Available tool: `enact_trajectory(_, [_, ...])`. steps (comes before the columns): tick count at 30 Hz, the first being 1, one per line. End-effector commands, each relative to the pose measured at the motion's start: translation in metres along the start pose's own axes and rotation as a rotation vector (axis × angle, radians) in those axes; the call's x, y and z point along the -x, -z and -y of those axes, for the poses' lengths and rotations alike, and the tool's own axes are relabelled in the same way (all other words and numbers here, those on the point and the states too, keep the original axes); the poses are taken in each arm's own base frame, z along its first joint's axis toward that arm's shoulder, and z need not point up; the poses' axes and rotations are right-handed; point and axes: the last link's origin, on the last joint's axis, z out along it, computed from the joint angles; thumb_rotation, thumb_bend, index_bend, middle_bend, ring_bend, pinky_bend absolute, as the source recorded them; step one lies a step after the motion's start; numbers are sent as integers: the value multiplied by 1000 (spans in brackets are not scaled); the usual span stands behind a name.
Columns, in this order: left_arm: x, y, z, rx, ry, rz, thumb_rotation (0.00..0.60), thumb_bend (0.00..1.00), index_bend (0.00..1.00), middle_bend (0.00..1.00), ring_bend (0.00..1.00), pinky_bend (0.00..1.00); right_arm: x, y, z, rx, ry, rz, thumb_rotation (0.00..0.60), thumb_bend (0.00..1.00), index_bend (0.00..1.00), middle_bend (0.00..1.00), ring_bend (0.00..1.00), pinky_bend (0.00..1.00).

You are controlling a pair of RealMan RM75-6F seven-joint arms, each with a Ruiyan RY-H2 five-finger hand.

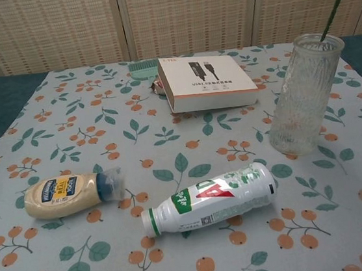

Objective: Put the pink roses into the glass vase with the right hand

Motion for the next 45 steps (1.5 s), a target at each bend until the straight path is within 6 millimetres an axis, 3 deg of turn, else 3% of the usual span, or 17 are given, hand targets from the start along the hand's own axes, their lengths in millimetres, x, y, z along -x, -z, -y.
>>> enact_trajectory(1, [0,0,0,1,-2,-1,600,354,114,162,56,282,3,-20,-12,12,3,13,600,518,887,885,930,1000])
enact_trajectory(8, [0,0,2,-9,-3,-1,600,354,114,162,56,282,9,-43,-26,23,-21,31,600,520,887,885,930,1000])
enact_trajectory(27, [3,-2,0,-4,-9,12,600,353,113,162,56,282,4,-39,-71,152,-45,35,600,520,882,885,928,1000])
enact_trajectory(29, [4,-2,0,-4,-9,15,600,354,113,162,56,282,6,-41,-84,181,-48,37,600,521,850,885,920,1000])
enact_trajectory(32, [4,-2,0,-4,-9,16,600,354,113,162,56,282,11,-43,-99,204,-44,62,600,438,689,885,900,1000])
enact_trajectory(34, [4,-2,0,-5,-7,18,600,353,114,162,56,282,14,-45,-103,203,-54,74,600,261,473,885,888,1000])
enact_trajectory(36, [4,-2,0,-6,-7,17,600,354,114,162,56,282,15,-45,-105,196,-61,74,600,162,317,885,881,1000])
enact_trajectory(40, [3,-2,0,-5,-6,13,600,355,113,163,56,282,15,-40,-107,177,-55,69,600,52,77,880,869,1000])
enact_trajectory(45, [3,-2,0,-3,-7,13,600,354,114,163,56,282,10,-29,-105,141,-11,50,600,20,0,826,841,1000])
